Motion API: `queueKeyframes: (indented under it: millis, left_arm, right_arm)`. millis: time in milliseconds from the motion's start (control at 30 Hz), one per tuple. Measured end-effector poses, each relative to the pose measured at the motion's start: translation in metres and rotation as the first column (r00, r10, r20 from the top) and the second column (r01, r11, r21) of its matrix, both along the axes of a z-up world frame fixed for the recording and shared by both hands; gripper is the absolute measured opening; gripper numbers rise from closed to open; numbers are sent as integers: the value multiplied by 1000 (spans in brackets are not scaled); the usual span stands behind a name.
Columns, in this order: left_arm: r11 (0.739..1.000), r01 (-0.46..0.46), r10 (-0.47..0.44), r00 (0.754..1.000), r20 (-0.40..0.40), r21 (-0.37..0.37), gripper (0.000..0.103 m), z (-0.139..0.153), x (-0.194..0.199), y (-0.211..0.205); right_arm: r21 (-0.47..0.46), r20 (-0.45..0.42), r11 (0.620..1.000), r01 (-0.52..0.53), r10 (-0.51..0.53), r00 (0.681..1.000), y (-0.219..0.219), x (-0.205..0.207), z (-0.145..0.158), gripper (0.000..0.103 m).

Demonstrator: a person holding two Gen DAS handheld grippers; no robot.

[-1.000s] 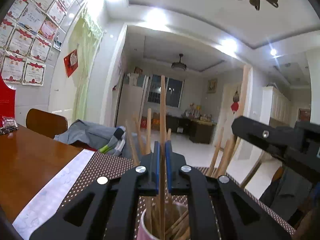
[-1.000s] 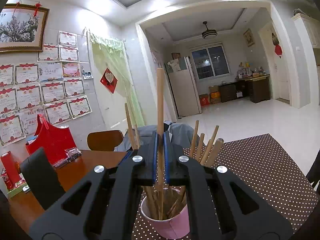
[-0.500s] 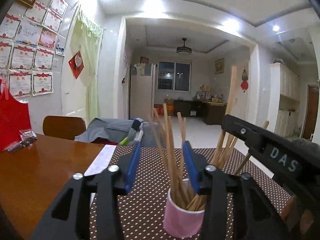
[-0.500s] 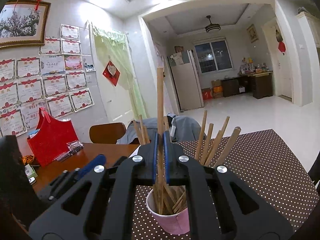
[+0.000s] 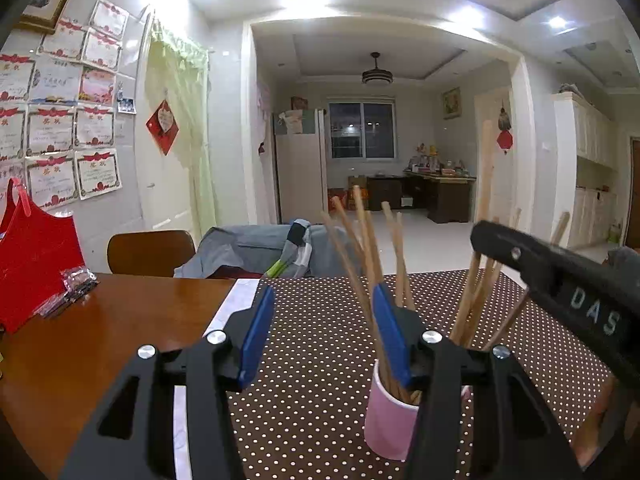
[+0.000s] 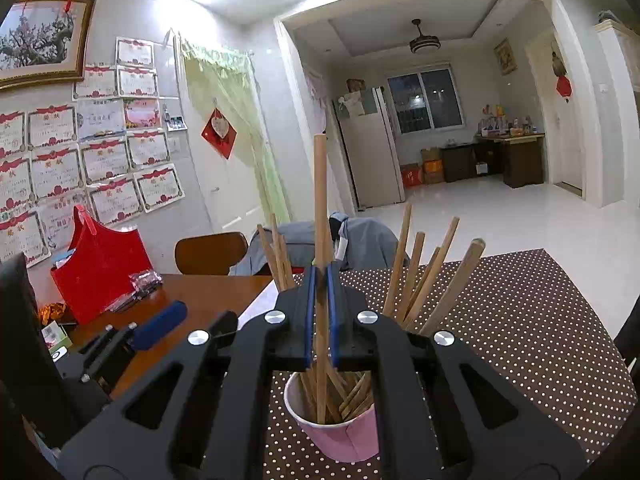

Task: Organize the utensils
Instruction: 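Open both tools to release the sticks into the pink cup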

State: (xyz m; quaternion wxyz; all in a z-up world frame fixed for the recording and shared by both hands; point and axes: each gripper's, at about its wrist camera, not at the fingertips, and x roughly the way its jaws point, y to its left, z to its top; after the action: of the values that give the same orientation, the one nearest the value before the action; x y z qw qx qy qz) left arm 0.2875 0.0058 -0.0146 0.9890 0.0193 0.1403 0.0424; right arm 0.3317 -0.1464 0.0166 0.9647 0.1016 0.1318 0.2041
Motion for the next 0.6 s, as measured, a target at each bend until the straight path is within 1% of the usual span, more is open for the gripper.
queueKeyframes:
  millis: [267,367,600]
  left_arm:
    - [997,-71,71,997,-40,0,53,0,6,10]
    - [997,-80,80,995,-58,-9,53,-1,8,13]
    - [995,-95,95,992,-85,-4,53,-2,12,19]
  right_arm:
    - [-19,-11,1000,-4,4,1000,3,2,-6,7]
    - [-32,-29,999,-9,9,1000,6,5,-10,6]
    - [-79,-74,996,-32,26,997,19,11,-25,6]
